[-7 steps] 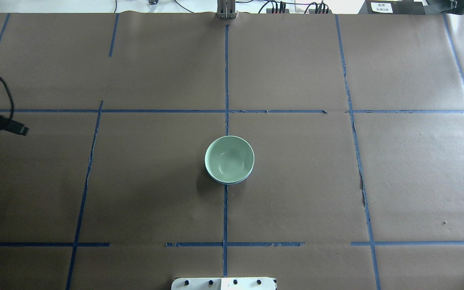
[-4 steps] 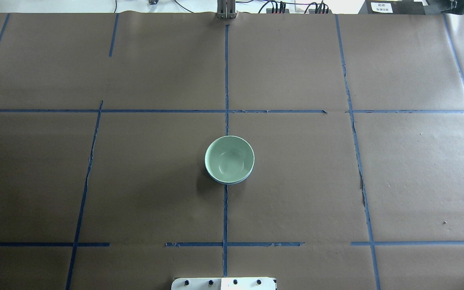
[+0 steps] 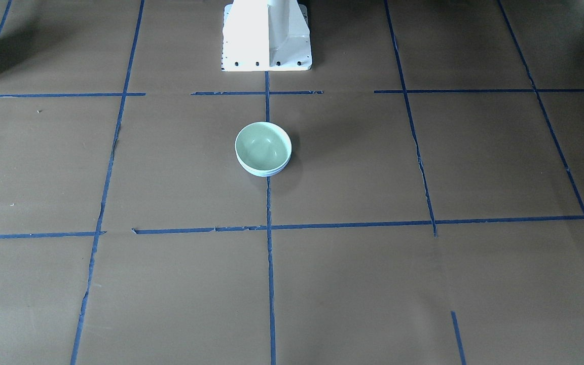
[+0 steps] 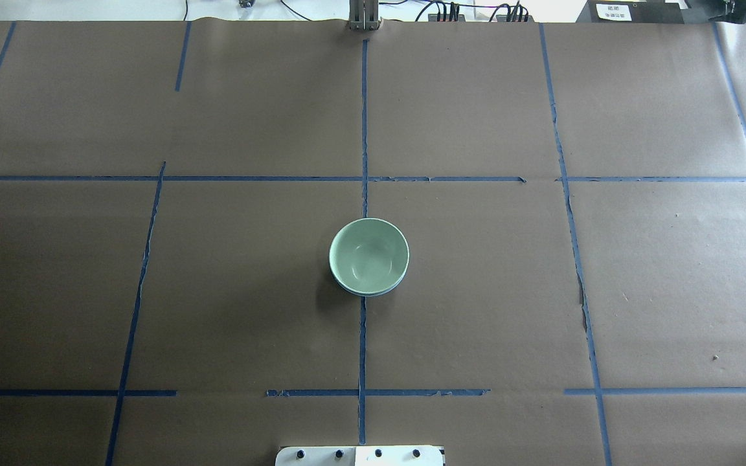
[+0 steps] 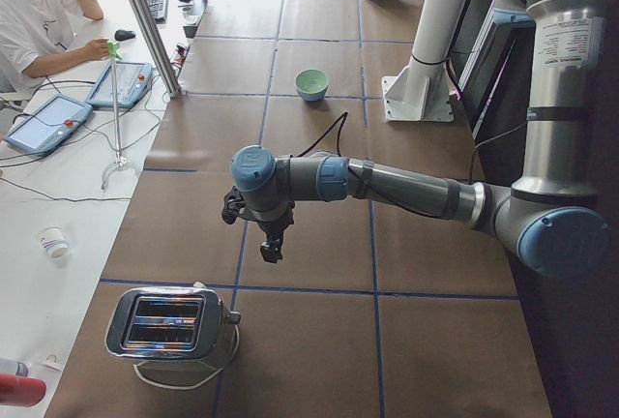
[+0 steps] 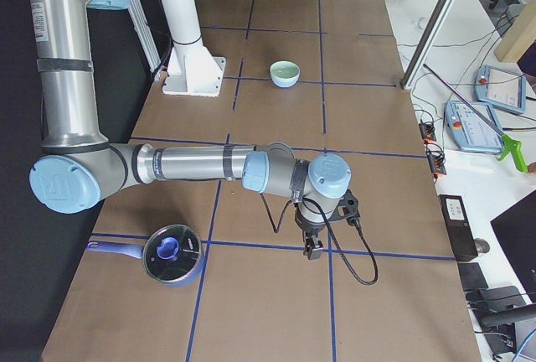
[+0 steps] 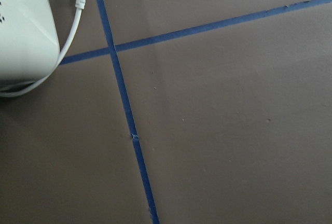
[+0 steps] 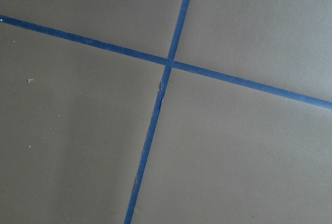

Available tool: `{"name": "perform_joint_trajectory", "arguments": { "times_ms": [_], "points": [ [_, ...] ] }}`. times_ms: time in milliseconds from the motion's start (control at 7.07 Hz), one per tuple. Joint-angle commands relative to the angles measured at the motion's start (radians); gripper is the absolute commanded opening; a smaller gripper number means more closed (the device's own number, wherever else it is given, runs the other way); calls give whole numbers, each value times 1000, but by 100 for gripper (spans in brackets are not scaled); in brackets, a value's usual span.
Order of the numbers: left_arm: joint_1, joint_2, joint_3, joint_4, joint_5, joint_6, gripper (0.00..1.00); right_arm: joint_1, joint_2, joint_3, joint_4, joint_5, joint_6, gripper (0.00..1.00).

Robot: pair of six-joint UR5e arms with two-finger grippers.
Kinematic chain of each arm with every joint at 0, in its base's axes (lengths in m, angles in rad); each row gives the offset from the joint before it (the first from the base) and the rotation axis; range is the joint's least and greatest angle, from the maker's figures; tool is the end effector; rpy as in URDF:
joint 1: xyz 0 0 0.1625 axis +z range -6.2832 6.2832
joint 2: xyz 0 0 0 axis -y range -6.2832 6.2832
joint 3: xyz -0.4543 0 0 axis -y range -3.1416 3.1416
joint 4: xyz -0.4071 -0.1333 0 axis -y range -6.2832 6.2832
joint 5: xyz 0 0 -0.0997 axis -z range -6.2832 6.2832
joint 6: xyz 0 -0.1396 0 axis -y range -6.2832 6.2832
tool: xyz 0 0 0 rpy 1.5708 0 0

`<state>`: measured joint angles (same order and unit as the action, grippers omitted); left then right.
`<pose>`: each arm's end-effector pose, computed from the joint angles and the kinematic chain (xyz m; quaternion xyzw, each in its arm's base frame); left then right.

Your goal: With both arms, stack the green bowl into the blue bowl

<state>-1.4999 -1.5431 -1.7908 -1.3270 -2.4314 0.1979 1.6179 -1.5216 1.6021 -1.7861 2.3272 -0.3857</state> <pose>0.0068 -0.4826 0.6348 0.0031 0.4177 0.1111 0.9018 0.0616 -0.5109 0.6975 0.0180 -0.3733 -0.1317 0.9182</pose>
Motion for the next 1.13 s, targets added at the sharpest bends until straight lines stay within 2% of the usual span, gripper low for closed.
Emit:
{"name": "perform_joint_trajectory", "arguments": {
  "times_ms": [0, 283, 708, 991],
  "points": [
    [0, -2, -21, -1, -8, -15, 100, -39, 0, -2, 19, 15, 8, 100],
    [0, 0, -79, -1, -6, -18, 100, -39, 0, -4, 21, 27, 5, 100],
    [-2, 0, -97, -1, -6, -18, 100, -39, -3, -27, 22, 27, 5, 100],
    [0, 21, -111, 0, -2, -18, 100, -39, -18, -50, 77, 27, 7, 100]
  ]
}}
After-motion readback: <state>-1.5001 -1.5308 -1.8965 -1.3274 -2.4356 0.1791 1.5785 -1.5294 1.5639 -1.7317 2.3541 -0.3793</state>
